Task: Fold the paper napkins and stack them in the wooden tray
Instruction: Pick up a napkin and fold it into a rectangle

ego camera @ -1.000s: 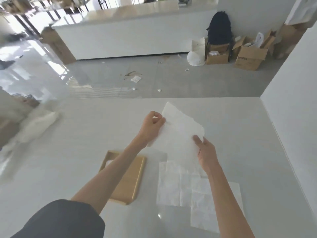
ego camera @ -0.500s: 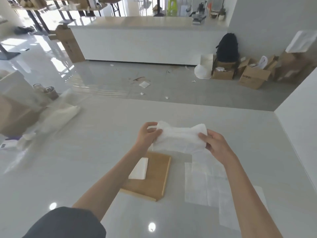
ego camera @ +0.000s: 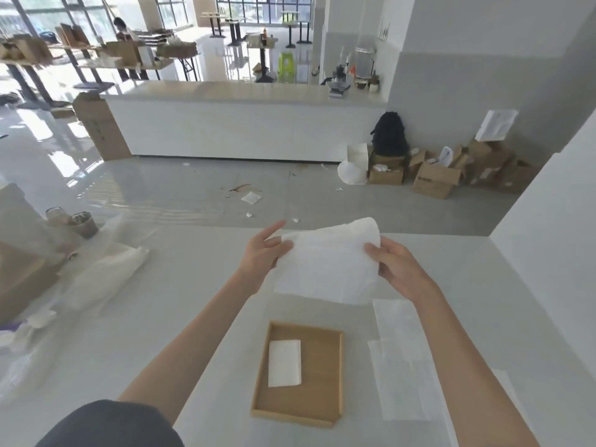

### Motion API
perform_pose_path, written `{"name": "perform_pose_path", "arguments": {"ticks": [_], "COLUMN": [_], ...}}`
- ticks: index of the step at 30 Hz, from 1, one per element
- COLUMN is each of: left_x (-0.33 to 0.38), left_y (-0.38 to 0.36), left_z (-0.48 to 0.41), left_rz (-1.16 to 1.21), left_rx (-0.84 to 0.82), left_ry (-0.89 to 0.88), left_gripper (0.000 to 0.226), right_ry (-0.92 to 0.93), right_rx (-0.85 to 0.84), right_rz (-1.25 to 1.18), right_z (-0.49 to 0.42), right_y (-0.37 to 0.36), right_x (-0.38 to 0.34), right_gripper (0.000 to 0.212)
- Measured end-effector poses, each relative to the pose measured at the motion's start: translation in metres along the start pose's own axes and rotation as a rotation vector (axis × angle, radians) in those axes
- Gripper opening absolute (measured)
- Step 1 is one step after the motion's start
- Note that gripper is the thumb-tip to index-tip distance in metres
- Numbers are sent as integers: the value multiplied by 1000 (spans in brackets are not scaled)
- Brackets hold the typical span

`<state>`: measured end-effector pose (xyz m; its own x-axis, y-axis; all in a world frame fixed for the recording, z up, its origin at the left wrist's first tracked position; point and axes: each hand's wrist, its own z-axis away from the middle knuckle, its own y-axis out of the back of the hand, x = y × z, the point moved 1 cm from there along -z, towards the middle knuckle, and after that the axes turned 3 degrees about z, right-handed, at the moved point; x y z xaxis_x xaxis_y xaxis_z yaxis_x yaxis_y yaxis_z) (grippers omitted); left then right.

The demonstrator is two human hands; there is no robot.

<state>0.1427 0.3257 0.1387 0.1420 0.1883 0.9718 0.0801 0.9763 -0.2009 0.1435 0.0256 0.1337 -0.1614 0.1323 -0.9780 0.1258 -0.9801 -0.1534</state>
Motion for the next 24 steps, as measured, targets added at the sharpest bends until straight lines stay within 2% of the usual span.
{"name": "perform_pose_path", "arguments": {"ticks": [4, 9, 15, 17, 20, 24], "left_x": [11, 34, 102, 123, 142, 151], "left_y": [6, 4, -20, -29, -38, -42], "left_z": [-9, -14, -28, -34, -43, -53], "left_rz": [25, -33, 63, 59, 3, -27], "left_rx": [3, -53, -132, -142, -54, 7], "left_ry": [-31, -35, -286, -368, -458, -537], "left_gripper": [59, 64, 61, 58, 54, 77], "right_ry": [41, 38, 327, 411, 500, 620], "right_rx": [7, -123, -48, -1, 68, 114], "right_rz": [15, 121, 68, 89, 175, 193], "right_z": [-14, -26, -30, -29, -30, -35], "right_y": [-8, -2, -3, -3, 1, 9], "right_x": [-10, -35, -120, -146, -163, -170], "right_gripper": [30, 33, 23, 33, 58, 59]}}
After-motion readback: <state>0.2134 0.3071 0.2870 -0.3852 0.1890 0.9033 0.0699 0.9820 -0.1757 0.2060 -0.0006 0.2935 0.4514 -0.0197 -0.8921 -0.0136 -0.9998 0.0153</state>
